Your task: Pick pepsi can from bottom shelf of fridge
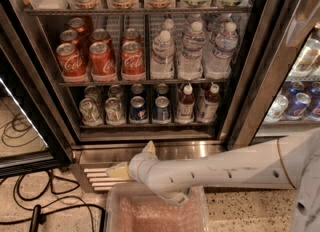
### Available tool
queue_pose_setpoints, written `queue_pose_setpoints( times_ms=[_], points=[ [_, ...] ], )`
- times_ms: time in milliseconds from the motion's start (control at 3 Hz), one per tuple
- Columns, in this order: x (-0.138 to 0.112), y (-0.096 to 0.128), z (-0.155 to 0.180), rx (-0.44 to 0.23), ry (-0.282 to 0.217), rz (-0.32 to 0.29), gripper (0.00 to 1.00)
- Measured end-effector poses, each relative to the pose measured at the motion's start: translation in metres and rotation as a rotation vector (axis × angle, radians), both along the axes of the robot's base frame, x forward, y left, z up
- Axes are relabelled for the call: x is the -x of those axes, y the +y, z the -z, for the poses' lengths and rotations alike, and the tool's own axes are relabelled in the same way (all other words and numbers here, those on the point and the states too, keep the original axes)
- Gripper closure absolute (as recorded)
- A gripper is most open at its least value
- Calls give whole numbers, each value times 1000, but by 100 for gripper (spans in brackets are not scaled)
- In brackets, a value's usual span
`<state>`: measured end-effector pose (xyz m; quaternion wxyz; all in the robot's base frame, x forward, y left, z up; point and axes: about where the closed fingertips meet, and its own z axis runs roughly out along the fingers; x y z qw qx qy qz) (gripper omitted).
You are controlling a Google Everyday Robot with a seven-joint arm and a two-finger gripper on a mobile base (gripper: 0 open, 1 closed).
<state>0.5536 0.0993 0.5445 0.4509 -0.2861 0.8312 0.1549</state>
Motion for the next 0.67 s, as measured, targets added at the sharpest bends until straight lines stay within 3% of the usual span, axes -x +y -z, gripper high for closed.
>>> queue_pose_setpoints(
  times_ms=[333,667],
  points=[
    [-23,-26,-10,21,-54,161,0],
    [-45,-59,-32,64,-158,288,0]
  ],
)
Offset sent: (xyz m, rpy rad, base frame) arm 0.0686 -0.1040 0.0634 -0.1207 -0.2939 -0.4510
